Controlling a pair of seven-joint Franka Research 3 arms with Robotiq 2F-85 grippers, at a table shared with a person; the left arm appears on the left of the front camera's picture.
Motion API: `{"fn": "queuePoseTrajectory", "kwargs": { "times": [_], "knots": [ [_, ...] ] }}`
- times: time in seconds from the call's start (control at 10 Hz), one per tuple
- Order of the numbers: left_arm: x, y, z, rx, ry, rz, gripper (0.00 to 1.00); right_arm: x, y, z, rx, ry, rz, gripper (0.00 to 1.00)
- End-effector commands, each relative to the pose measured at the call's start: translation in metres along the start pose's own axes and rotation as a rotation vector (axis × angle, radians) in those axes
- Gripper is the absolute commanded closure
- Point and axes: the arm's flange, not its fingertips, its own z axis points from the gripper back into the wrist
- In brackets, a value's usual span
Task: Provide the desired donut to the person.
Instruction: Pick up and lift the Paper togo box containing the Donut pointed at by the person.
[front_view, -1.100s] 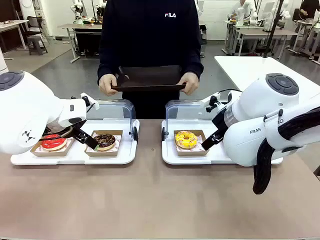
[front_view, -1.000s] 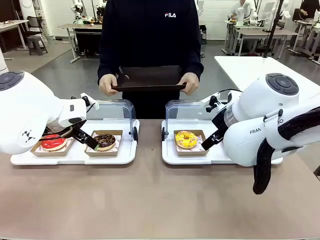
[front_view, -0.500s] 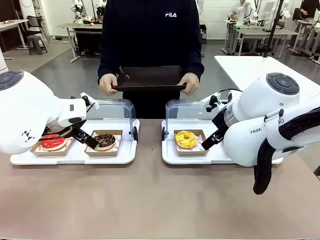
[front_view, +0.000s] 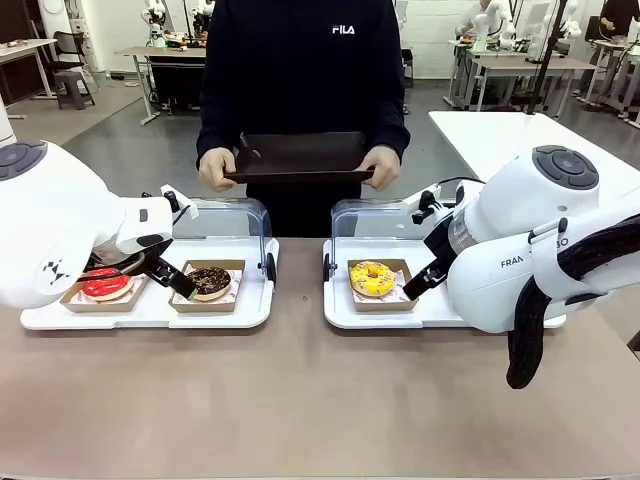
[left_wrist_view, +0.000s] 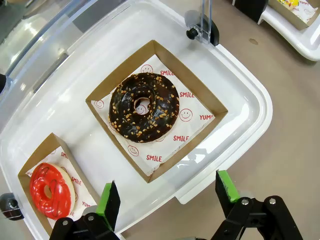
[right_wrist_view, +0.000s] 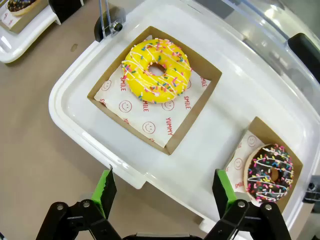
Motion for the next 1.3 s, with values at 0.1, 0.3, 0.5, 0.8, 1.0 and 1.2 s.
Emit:
{"fn": "queuePoseTrajectory", "kwargs": {
  "times": [0.1, 0.3, 0.5, 0.8, 1.0, 1.2],
  "knots": [
    [0.000, 0.000, 0.000, 0.000, 0.000, 0.000, 0.00, 0.000, 0.000, 0.000, 0.000, 0.000, 0.000, 0.00],
    [-0.002, -0.001, 0.013, -0.018, -0.012, -0.009, 0.00, 0.000, -0.010, 0.023, 0.047, -0.012, 0.045, 0.00],
    [-0.005, 0.024, 0.076, -0.120, -0.021, -0.028, 0.00, 0.000, -0.053, 0.091, 0.135, -0.014, 0.126, 0.00],
    [-0.043, 0.065, 0.150, -0.251, -0.078, -0.071, 0.00, -0.019, -0.112, 0.148, 0.217, -0.084, 0.236, 0.00],
    [-0.071, 0.089, 0.167, -0.270, -0.118, -0.080, 0.00, -0.037, -0.138, 0.163, 0.271, -0.184, 0.232, 0.00],
    [-0.097, 0.099, 0.182, -0.249, -0.155, -0.066, 0.00, -0.056, -0.148, 0.177, 0.286, -0.257, 0.234, 0.00]
  ]
}}
